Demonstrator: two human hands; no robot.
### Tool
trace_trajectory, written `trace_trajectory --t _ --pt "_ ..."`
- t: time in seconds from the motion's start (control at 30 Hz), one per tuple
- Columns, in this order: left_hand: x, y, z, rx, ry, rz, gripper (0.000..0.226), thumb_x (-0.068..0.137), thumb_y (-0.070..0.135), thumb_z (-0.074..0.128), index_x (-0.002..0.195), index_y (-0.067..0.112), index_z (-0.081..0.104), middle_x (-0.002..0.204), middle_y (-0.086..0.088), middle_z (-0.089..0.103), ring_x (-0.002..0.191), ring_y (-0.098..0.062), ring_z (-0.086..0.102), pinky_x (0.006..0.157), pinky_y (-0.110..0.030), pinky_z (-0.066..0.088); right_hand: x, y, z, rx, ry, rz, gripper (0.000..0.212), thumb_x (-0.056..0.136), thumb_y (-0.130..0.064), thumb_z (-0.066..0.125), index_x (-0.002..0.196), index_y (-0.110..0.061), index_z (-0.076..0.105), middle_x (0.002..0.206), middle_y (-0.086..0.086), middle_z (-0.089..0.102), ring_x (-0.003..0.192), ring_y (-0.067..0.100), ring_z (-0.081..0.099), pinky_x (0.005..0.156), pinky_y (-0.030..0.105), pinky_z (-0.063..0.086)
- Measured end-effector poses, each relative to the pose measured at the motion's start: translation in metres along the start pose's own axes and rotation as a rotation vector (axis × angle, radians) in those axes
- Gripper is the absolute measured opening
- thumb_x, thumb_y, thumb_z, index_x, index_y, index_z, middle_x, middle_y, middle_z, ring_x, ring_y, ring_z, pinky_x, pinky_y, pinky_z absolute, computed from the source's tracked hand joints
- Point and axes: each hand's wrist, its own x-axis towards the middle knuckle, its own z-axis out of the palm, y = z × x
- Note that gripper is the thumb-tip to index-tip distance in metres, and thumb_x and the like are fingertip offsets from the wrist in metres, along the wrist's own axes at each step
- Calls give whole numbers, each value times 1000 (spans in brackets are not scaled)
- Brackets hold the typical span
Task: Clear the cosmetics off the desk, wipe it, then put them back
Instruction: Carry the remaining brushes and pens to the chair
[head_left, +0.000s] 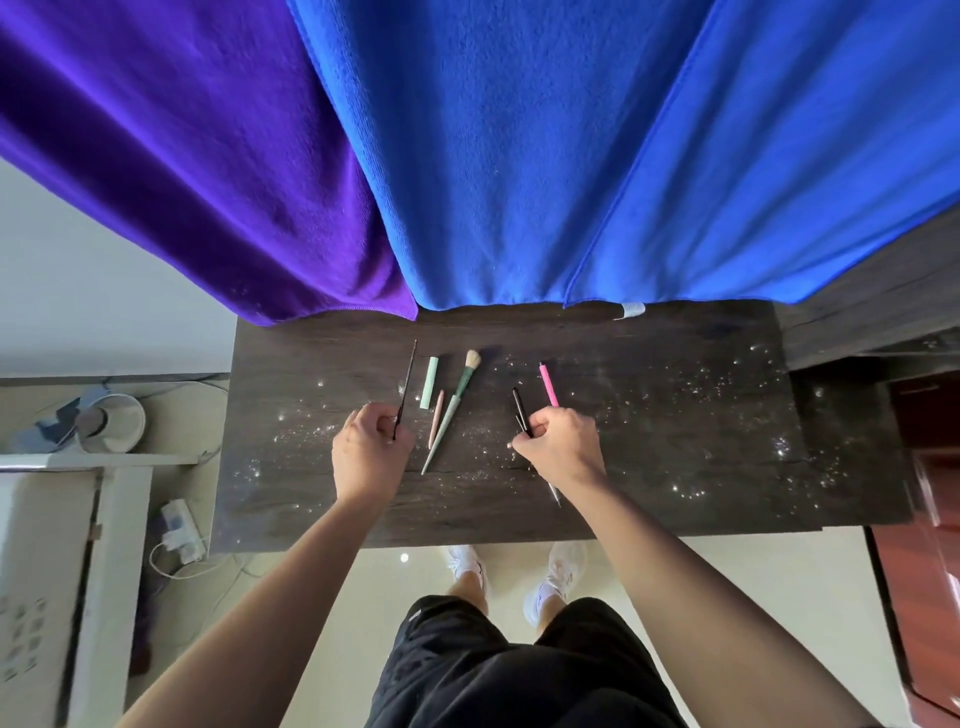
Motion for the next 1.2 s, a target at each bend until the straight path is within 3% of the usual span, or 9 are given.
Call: trace_trajectory --t 0.13,0.23,0.4,0.5,0.63,0.77,0.83,1.07,1.2 --pt "-15 40 -18 -119 57 79 13 75 16 70 82 26 67 76 6 64 73 -13 60 71 -26 42 -7 -11 -38 129 115 -42 6 71 -32 73 71 -28 69 61 -15 67 60 5 66 58 22 52" --pt "-27 78 -30 -202 101 135 22 74 10 71 81 29 66 76 6 65 70 -6 60 74 -27 46 -13 -18 -74 165 220 -95 17 70 -41 74 61 -38 59 59 -22 64 64 4 65 60 21 48" --pt "-46 132 -41 -376 71 238 14 72 24 71 86 25 69 76 4 68 71 -13 63 76 -31 51 -31 -17 -133 203 390 -143 11 72 -42 72 69 -34 66 64 -23 66 68 3 65 65 25 49" --pt "-53 163 -39 -378 17 358 20 76 14 71 86 31 67 74 8 66 70 -7 61 76 -27 50 -52 -6 -164 279 535 -106 9 70 -40 71 66 -35 64 65 -31 64 63 -1 64 65 22 47" --pt "-69 201 -26 -397 -151 565 29 78 13 70 87 39 63 76 8 65 71 1 60 73 -14 45 -103 32 -189 429 790 6 21 70 -32 75 60 -43 60 63 -29 64 58 -9 61 63 5 42" --pt "-113 234 8 -414 -353 710 25 77 9 72 90 30 67 75 7 67 71 1 62 75 -10 44 -181 92 -188 558 953 185 14 77 -29 79 71 -37 68 67 -20 69 65 -1 67 68 16 50" --pt "-151 246 28 -420 -498 775 25 77 5 72 93 25 69 76 5 67 69 0 61 75 -8 43 -231 123 -181 557 1053 282 16 77 -28 79 71 -39 68 68 -25 68 66 -6 66 65 6 43" --pt "-339 255 79 -308 -938 1048 22 83 11 68 99 25 69 81 7 67 73 -2 60 76 -16 49 -418 214 -151 663 1418 606 12 76 -31 78 78 -40 71 70 -34 67 68 -13 64 62 -3 38" --pt "-450 236 98 -254 -1096 1215 22 84 13 69 95 32 66 82 7 66 74 -8 60 70 -23 51 -504 266 -130 711 1562 694 15 77 -30 78 75 -42 68 73 -29 69 67 -7 67 60 6 43"
